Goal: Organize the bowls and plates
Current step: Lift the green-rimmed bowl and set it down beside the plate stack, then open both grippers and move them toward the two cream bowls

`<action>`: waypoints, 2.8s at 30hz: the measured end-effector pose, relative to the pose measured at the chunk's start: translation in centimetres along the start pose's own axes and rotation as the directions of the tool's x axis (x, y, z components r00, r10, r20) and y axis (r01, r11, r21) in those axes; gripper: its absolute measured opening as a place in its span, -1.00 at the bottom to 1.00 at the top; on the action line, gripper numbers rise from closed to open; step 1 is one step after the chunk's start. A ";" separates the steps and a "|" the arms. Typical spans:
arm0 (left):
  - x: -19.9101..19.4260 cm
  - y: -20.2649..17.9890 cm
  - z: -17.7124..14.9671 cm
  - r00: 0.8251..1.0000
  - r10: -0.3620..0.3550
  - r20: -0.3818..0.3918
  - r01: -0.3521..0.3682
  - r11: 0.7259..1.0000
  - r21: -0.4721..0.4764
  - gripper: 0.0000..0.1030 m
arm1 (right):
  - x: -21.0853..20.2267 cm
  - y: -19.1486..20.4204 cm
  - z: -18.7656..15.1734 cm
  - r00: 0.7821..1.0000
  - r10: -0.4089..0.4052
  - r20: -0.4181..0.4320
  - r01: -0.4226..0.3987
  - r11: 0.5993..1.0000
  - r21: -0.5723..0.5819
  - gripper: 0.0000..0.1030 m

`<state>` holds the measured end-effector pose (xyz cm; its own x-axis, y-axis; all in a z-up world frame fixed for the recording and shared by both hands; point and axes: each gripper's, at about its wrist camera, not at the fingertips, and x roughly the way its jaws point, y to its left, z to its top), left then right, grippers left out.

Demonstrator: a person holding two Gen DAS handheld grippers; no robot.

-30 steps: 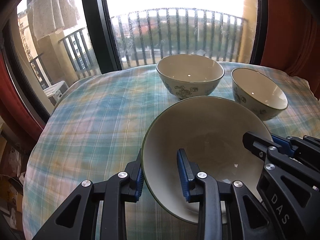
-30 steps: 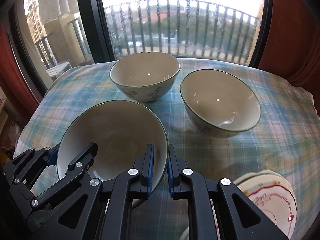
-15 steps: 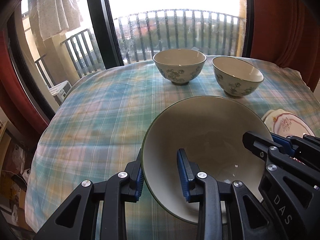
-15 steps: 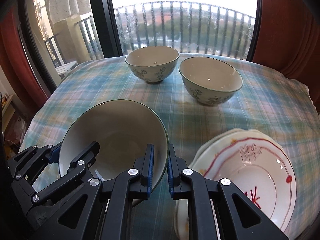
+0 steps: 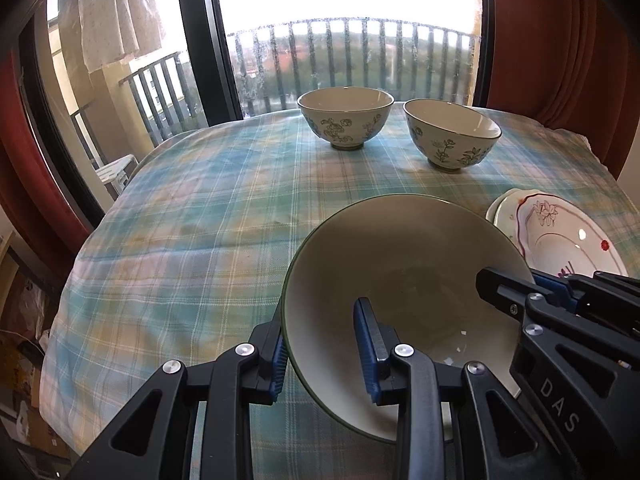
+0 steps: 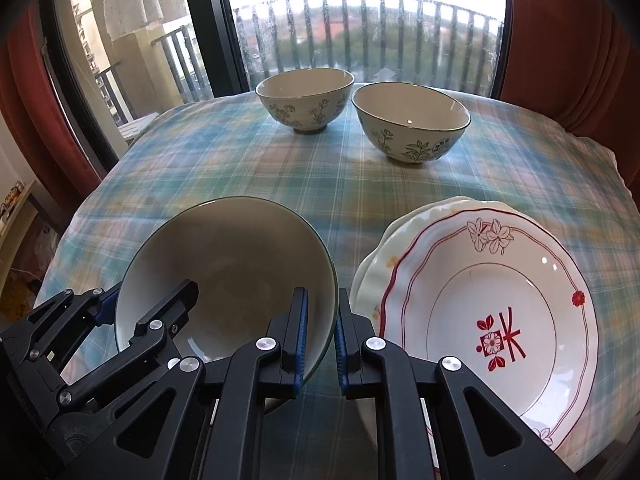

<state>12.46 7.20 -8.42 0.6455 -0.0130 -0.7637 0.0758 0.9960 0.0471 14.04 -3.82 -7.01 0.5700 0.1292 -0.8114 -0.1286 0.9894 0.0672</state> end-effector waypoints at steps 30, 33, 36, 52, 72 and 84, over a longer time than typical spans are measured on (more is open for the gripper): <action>-1.9 2.3 -1.1 0.999 -0.029 0.028 0.032 0.994 -0.104 0.55 | -1.5 0.7 -1.3 1.000 -0.008 0.019 0.009 0.997 -0.075 -0.66; -2.5 2.2 -1.0 0.999 -0.022 0.043 0.025 0.995 -0.092 0.59 | -2.1 0.8 -1.3 1.000 -0.010 0.028 0.012 0.997 -0.079 -0.66; -2.9 2.1 -0.7 0.998 -0.018 0.054 0.022 0.996 -0.084 0.65 | -2.7 0.6 -1.2 0.999 -0.008 0.039 0.011 0.997 -0.073 -0.66; -4.2 0.0 2.9 0.993 -0.004 0.121 0.008 0.999 -0.031 0.76 | -5.4 -1.3 1.7 0.993 -0.036 0.114 0.041 0.998 -0.041 -0.66; -2.7 -3.5 10.2 0.984 -0.003 0.176 0.014 0.998 -0.061 0.85 | -5.5 -6.8 8.5 0.985 -0.021 0.173 0.025 1.000 -0.020 -0.65; 0.5 -5.8 15.5 0.982 0.032 0.188 -0.025 0.999 -0.036 0.89 | -2.4 -10.3 13.8 0.985 -0.047 0.166 0.052 0.998 -0.026 -0.65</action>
<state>24.12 0.02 0.88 0.7792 0.0021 -0.6268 0.0317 0.9986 0.0429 25.17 -13.40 2.29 0.7019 0.0914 -0.7064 -0.1195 0.9928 0.0097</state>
